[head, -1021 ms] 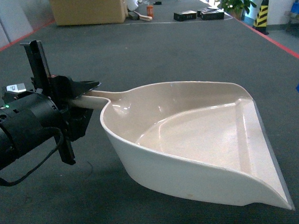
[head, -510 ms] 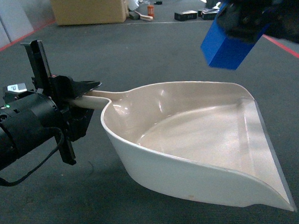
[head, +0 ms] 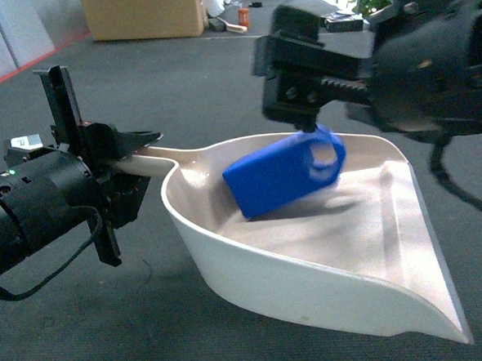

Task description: Place part in tray to right shelf

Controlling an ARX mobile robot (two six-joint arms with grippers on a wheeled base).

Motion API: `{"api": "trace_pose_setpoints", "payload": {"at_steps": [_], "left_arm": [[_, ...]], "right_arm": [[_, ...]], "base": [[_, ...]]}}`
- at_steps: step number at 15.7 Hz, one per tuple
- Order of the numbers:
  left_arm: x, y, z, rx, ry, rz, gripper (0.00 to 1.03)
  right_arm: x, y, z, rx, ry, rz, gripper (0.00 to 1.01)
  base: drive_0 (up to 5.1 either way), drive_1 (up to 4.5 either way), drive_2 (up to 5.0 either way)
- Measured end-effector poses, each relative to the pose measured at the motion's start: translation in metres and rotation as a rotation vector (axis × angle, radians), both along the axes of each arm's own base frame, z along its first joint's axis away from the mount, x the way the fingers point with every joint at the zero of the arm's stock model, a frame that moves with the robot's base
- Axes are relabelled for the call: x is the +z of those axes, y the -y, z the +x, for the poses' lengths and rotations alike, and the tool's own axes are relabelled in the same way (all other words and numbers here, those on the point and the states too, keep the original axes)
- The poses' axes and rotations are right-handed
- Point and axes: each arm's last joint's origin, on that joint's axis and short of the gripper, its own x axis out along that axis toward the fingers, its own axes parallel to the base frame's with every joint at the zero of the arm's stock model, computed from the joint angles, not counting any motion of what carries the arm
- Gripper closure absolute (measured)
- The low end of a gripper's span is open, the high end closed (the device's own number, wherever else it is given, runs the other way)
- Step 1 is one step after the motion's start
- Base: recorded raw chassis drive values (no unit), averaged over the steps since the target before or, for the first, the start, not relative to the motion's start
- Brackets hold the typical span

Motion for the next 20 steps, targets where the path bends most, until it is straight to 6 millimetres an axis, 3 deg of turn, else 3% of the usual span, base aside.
{"api": "trace_pose_setpoints", "payload": {"at_steps": [1,4,5,6,7,8,9,10,12,15,18,20], "left_arm": [[0.0,0.0,0.0,0.003,0.002,0.007,0.89],[0.0,0.001,0.0,-0.003,0.004,0.01,0.89],[0.0,0.001,0.0,-0.003,0.005,0.01,0.89],[0.0,0.0,0.0,0.002,0.004,0.01,0.89],[0.0,0.0,0.0,0.001,0.005,0.01,0.89],[0.0,0.001,0.0,-0.002,0.006,0.01,0.89],[0.0,0.002,0.0,-0.009,0.005,0.01,0.89],[0.0,0.001,0.0,-0.006,0.003,0.011,0.89],[0.0,-0.001,0.0,0.003,0.005,0.01,0.89],[0.0,0.0,0.0,-0.002,0.006,0.01,0.89],[0.0,0.0,0.0,-0.001,0.005,0.01,0.89],[0.0,0.0,0.0,0.0,0.005,0.01,0.89]], "right_arm": [[0.007,0.015,-0.006,-0.037,0.021,0.016,0.03],[0.035,0.066,-0.046,-0.21,0.231,0.041,0.03],[0.026,0.093,-0.074,-0.315,0.282,-0.017,0.03],[-0.005,0.121,-0.111,-0.428,0.227,-0.128,0.03],[-0.03,0.129,-0.138,-0.468,0.207,-0.187,0.03],[-0.021,0.131,-0.141,-0.393,0.38,-0.186,0.17],[-0.019,0.132,-0.145,-0.353,0.432,-0.217,0.3],[-0.022,0.133,-0.149,-0.348,0.429,-0.231,0.37],[-0.034,0.146,-0.158,-0.362,0.401,-0.267,0.63],[-0.035,0.145,-0.167,-0.344,0.425,-0.273,0.96],[-0.035,0.145,-0.168,-0.344,0.428,-0.272,0.77],[-0.035,0.145,-0.168,-0.344,0.428,-0.272,0.52]], "base": [[0.0,0.0,0.0],[0.0,0.0,0.0],[0.0,0.0,0.0],[0.0,0.0,0.0],[0.0,0.0,0.0],[0.0,0.0,0.0],[0.0,0.0,0.0],[0.0,0.0,0.0],[0.0,0.0,0.0],[0.0,0.0,0.0],[0.0,0.0,0.0],[0.0,0.0,0.0]]}}
